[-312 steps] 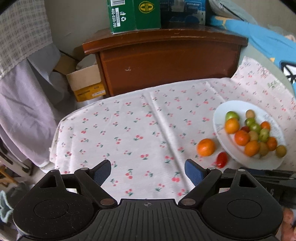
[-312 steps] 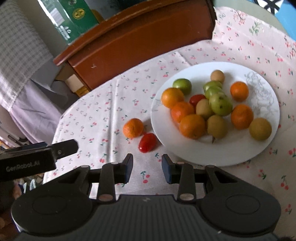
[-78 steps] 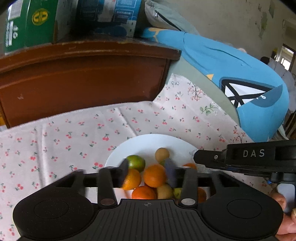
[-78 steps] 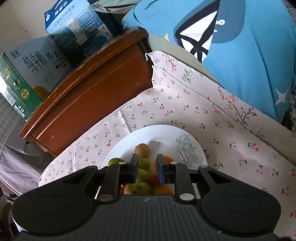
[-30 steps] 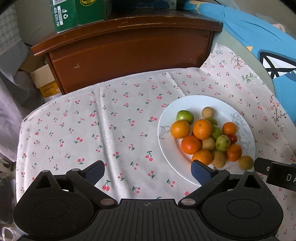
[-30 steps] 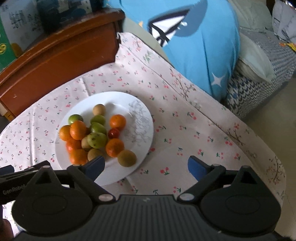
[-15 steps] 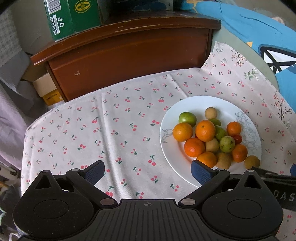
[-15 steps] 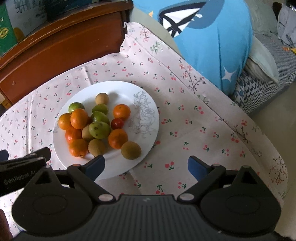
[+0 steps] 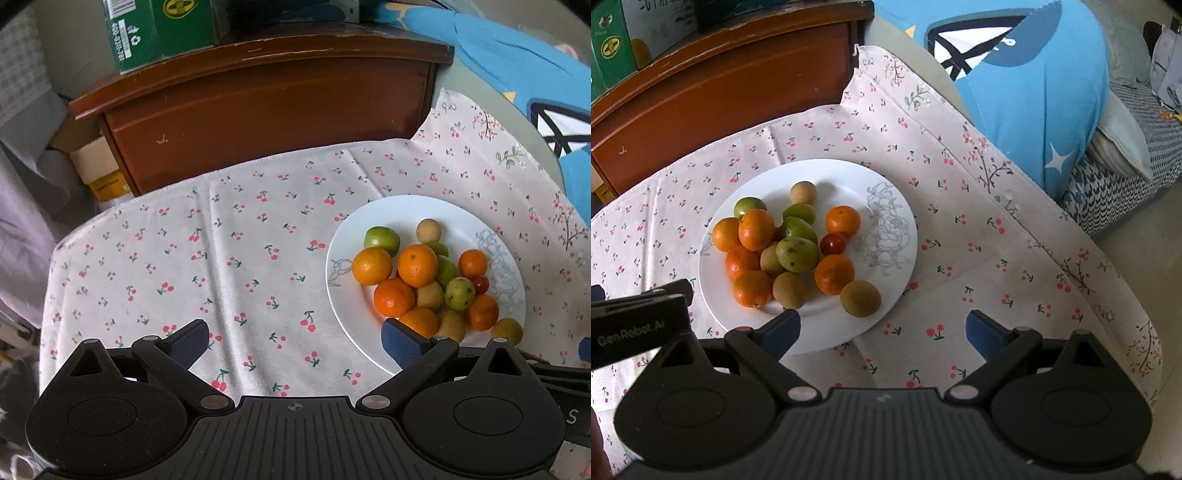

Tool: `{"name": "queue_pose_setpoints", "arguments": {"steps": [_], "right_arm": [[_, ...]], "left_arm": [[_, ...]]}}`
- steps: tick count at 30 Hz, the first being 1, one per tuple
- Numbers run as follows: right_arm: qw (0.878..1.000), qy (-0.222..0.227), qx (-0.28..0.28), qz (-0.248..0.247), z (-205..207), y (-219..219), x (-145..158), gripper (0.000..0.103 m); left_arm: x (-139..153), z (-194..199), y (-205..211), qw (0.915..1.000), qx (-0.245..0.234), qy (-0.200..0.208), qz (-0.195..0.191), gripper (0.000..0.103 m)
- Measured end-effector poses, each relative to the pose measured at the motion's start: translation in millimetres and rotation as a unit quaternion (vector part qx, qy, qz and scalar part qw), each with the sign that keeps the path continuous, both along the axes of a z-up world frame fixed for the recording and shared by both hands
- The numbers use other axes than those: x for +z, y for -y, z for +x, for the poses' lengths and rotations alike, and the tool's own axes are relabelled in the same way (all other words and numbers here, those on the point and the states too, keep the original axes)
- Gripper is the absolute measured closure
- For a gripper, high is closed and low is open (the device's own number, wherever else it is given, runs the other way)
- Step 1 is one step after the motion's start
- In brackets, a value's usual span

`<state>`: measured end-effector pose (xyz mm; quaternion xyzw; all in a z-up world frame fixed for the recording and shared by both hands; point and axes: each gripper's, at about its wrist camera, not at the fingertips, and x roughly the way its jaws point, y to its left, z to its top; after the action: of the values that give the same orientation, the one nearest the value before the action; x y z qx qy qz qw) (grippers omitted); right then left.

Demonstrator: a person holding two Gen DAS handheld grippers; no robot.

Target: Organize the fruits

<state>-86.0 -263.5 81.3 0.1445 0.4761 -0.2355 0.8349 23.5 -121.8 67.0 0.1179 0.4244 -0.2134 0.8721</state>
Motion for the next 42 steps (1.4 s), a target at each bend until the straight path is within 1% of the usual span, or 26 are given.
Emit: {"name": "queue_pose_setpoints", "arguments": {"steps": [3, 11, 17, 30, 37, 42], "right_arm": [[1.000, -0.001, 0.003, -0.002, 1, 0, 0, 0.007], [1.000, 0.002, 0.016, -0.012, 1, -4, -1, 0.007], [0.999, 0.009, 0.023, -0.021, 2, -8, 1, 0.007], [0.999, 0.019, 0.042, -0.024, -3, -22, 5, 0.007], [0.997, 0.022, 0.070, -0.032, -10, -41, 4, 0.007], [0.996, 0.025, 0.083, -0.025, -18, -54, 0, 0.007]], "left_arm": [[0, 0, -1, 1.0000, 0.001, 0.000, -0.002, 0.003], [3, -5, 2, 0.9995, -0.002, 0.026, 0.020, 0.003], [5, -8, 0, 0.9990, 0.002, 0.035, 0.028, 0.003], [6, -17, -18, 0.9985, 0.018, 0.035, 0.038, 0.003], [-2, -28, -42, 0.9984, 0.034, 0.018, 0.043, 0.003], [-8, -38, -61, 0.9978, 0.050, 0.005, 0.043, 0.003]]}}
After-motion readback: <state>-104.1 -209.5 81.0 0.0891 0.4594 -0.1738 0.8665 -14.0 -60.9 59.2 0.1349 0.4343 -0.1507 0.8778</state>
